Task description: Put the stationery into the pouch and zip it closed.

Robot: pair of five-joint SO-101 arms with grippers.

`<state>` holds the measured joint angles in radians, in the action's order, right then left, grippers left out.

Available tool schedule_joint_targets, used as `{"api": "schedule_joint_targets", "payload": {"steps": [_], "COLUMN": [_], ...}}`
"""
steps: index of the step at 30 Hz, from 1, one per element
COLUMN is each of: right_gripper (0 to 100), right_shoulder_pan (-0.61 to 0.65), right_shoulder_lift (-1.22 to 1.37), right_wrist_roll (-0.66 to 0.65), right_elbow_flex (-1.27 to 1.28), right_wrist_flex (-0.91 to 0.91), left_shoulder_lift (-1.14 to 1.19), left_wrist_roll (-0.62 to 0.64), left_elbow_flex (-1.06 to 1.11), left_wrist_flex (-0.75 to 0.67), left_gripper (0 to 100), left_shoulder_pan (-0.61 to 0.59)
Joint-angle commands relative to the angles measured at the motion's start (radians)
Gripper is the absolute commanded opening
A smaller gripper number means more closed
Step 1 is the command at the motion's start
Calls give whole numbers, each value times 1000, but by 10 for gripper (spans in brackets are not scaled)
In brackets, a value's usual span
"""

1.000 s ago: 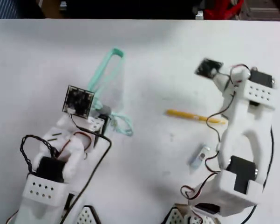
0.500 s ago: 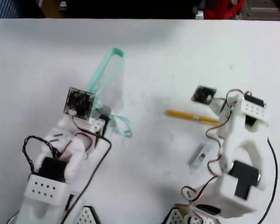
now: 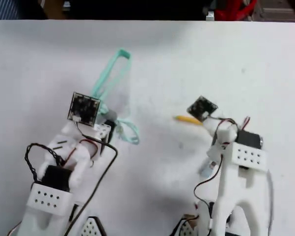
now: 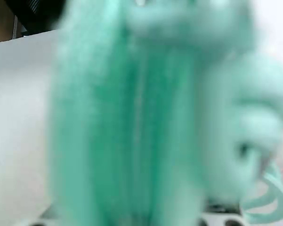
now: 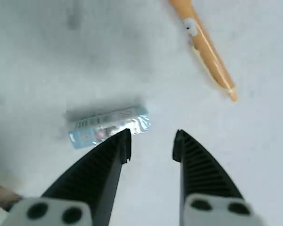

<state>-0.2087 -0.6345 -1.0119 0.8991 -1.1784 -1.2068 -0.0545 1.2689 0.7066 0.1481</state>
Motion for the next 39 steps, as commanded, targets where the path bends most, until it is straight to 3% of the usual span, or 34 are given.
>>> {"api": "schedule_joint_targets", "payload": {"steps": [1, 9, 17, 20, 24, 30, 39], "right_gripper": [259, 289, 284, 170, 9, 19, 18], "right_shoulder_pan": [73, 27, 8, 4, 8, 48, 183], "right_shoulder_lift": [47, 458, 848, 908, 914, 800, 320], "right_wrist_roll": [285, 470, 489, 480, 420, 413, 404], "right_elbow_flex": [-112, -255, -377, -450, -470, -503, -500], "right_wrist_flex": [-128, -125, -45, -85, -71, -76, -249], "left_shoulder_lift": [-16, -16, -16, -16, -16, -16, -16], "left_wrist_roll": [3, 3, 3, 3, 3, 3, 3], "left_elbow_flex": [-6, -6, -6, -6, -6, -5, -5], "left_wrist_flex": [-28, -26, -28, -28, -28, -28, -28], "left_gripper": [161, 161, 161, 161, 161, 161, 161], "left_shoulder_pan": [-8, -10, -10, -10, -10, -10, -10]}}
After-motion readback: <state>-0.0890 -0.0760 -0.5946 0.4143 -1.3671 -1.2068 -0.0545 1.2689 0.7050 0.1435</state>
